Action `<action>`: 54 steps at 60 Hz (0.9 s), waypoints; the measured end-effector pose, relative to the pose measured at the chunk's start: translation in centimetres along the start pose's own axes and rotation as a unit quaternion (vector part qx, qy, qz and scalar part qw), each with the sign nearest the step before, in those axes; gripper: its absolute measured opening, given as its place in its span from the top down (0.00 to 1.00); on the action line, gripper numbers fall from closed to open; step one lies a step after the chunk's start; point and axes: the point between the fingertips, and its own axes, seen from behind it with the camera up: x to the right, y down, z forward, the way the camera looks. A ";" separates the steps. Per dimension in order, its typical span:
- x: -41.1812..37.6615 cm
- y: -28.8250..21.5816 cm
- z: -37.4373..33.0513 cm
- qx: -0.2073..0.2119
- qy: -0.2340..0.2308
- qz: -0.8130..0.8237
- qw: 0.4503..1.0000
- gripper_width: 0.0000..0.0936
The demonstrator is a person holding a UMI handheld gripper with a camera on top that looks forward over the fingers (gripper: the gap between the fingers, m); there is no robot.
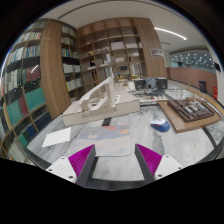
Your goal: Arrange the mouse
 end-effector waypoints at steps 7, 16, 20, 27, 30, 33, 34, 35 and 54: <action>4.7 0.0 1.9 0.000 0.021 -0.036 0.999 0.12; 13.4 -0.1 5.6 -0.024 0.065 -0.064 0.995 0.13; 17.3 -0.6 7.4 -0.031 0.088 -0.081 0.992 0.13; 21.9 -1.2 11.3 -0.047 0.101 -0.079 0.991 0.13; 22.9 -1.4 13.4 -0.053 0.094 -0.073 0.991 0.13; 24.0 -0.9 15.3 -0.069 0.092 -0.066 0.991 0.14; 24.3 -0.7 15.8 -0.076 0.092 -0.065 0.991 0.13; 24.6 -0.5 16.3 -0.081 0.091 -0.065 0.990 0.13; 25.8 -2.4 23.1 -0.091 0.072 -0.049 0.992 0.20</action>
